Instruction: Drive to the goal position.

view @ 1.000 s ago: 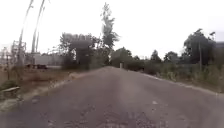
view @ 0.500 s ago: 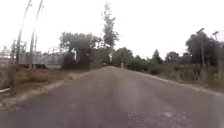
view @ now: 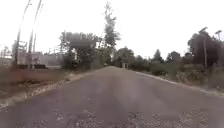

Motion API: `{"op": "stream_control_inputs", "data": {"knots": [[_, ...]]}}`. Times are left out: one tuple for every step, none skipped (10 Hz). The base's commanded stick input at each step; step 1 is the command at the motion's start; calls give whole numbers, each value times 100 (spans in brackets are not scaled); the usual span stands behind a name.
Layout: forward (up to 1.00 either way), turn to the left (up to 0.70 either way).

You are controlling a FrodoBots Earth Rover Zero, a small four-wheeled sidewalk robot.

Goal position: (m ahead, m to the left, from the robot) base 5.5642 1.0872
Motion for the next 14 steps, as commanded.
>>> {"op": "stream_control_inputs", "data": {"knots": [[85, 0], [85, 0], [85, 0], [85, 0], [85, 0], [85, 0], [85, 0], [85, 0], [85, 0], [85, 0], [85, 0], [85, 0], [85, 0], [85, 0]]}}
